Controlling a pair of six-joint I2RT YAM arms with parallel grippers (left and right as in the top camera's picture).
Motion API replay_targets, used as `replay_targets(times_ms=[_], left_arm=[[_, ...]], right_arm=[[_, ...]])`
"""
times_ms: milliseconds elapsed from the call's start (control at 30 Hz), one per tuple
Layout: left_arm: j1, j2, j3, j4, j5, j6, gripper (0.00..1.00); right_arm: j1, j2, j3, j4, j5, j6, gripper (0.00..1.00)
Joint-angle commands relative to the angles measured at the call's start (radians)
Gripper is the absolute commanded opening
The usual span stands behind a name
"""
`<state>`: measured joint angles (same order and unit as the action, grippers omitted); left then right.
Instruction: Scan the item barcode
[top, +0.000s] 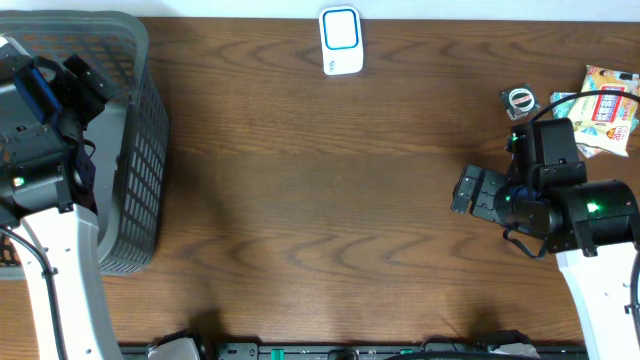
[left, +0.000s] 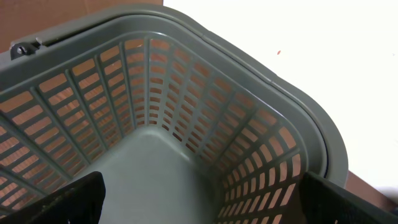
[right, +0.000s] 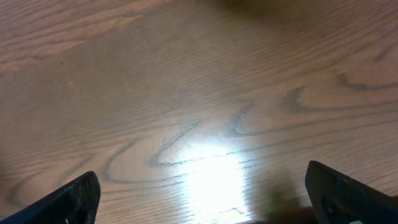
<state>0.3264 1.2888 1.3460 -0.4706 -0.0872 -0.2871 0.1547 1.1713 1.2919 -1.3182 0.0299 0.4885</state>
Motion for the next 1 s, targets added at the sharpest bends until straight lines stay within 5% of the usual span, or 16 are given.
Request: replay_targets(times_ms=[0, 600, 967], left_arm=[[0.005, 0.005, 0.016, 0.0, -0.003, 0.01, 0.98], [0.005, 0.005, 0.016, 0.0, -0.003, 0.01, 0.98], [0.005, 0.005, 0.016, 0.0, -0.003, 0.01, 0.98]], right_arm=[[0.004, 0.0, -0.006, 0.001, 0.009, 0.02, 0.99], [-0.015, -0.076, -0.044, 0.03, 0.076, 0.008, 0.99], [-0.037, -0.327, -0.512, 0.52, 0.068, -0.146, 0.99]])
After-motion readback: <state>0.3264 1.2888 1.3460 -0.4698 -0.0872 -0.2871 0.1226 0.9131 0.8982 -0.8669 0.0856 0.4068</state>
